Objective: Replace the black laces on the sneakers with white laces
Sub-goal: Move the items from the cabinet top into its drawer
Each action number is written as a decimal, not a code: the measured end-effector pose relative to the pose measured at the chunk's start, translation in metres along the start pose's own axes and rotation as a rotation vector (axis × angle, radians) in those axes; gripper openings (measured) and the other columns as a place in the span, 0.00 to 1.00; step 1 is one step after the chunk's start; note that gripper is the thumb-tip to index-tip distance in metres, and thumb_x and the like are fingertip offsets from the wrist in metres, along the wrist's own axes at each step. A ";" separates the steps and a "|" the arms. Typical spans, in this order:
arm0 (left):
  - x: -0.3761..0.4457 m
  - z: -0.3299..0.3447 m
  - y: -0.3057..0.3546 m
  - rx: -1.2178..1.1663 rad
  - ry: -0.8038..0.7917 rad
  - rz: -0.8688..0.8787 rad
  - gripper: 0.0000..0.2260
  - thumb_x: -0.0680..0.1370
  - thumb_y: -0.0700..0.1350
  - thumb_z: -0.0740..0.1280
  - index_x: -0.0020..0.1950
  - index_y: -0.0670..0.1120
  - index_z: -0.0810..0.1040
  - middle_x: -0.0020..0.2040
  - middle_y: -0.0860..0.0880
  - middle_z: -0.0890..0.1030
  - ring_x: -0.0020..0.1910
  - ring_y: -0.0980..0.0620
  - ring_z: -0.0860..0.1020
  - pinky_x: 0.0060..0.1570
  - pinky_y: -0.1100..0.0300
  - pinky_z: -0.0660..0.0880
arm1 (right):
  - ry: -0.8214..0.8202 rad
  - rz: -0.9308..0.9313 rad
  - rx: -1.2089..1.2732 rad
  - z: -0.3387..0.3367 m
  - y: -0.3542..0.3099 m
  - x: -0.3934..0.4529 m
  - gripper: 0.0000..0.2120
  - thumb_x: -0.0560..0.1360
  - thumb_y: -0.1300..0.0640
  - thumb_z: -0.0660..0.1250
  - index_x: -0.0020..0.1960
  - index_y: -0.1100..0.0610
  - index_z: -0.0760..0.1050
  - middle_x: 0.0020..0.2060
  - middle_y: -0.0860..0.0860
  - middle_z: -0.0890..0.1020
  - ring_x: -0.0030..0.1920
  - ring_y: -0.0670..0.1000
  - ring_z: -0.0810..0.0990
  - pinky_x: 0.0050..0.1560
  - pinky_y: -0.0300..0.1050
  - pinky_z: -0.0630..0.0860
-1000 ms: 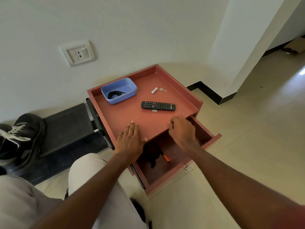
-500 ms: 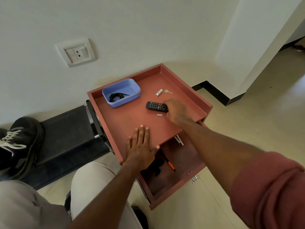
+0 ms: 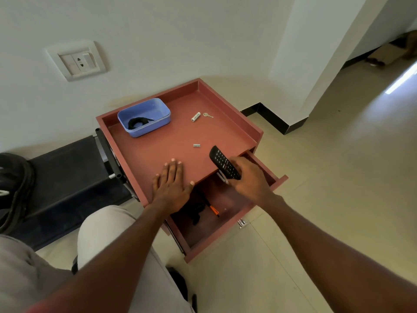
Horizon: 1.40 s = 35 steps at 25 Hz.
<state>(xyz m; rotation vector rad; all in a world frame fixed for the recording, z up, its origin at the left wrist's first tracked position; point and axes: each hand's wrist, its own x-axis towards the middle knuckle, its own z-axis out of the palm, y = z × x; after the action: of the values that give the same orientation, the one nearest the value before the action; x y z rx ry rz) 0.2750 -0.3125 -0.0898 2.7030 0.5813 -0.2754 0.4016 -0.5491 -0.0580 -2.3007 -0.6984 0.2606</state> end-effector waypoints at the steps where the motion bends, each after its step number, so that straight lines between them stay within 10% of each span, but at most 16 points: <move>1: 0.000 0.001 0.000 -0.002 0.001 0.003 0.36 0.84 0.66 0.48 0.85 0.53 0.36 0.84 0.52 0.34 0.83 0.49 0.35 0.80 0.43 0.38 | -0.075 -0.008 -0.057 -0.001 0.009 -0.009 0.32 0.69 0.57 0.81 0.71 0.49 0.75 0.62 0.44 0.81 0.62 0.46 0.79 0.64 0.48 0.75; 8: 0.001 0.004 0.001 0.007 0.011 0.007 0.36 0.84 0.67 0.47 0.85 0.53 0.36 0.84 0.52 0.34 0.83 0.50 0.34 0.80 0.43 0.38 | -0.422 0.043 -0.541 0.029 0.026 0.005 0.15 0.74 0.57 0.75 0.59 0.54 0.81 0.53 0.52 0.84 0.56 0.54 0.82 0.55 0.48 0.78; 17: 0.002 0.007 -0.001 0.029 0.030 0.009 0.36 0.84 0.66 0.47 0.84 0.53 0.35 0.84 0.51 0.34 0.83 0.49 0.34 0.80 0.43 0.38 | -0.498 0.318 -0.462 0.089 0.016 0.034 0.22 0.78 0.63 0.72 0.71 0.59 0.76 0.61 0.58 0.80 0.62 0.57 0.81 0.59 0.48 0.81; 27: 0.000 0.001 0.005 -0.039 0.045 0.010 0.35 0.84 0.66 0.45 0.85 0.52 0.37 0.84 0.51 0.35 0.83 0.49 0.35 0.80 0.43 0.38 | 0.151 0.189 -0.300 0.027 -0.060 0.033 0.09 0.82 0.52 0.67 0.49 0.55 0.82 0.40 0.47 0.83 0.39 0.48 0.83 0.44 0.49 0.83; 35: 0.008 0.001 0.011 -0.016 0.034 -0.008 0.33 0.85 0.65 0.44 0.85 0.54 0.37 0.84 0.52 0.34 0.83 0.49 0.34 0.80 0.41 0.38 | 0.001 -0.040 -0.406 0.065 -0.079 0.124 0.11 0.82 0.55 0.70 0.63 0.55 0.82 0.58 0.52 0.79 0.56 0.54 0.80 0.54 0.49 0.79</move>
<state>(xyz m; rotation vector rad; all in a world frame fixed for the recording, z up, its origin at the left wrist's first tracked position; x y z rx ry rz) 0.2869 -0.3197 -0.0891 2.6952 0.6020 -0.2258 0.4479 -0.3953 -0.0500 -2.6650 -0.8588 0.1043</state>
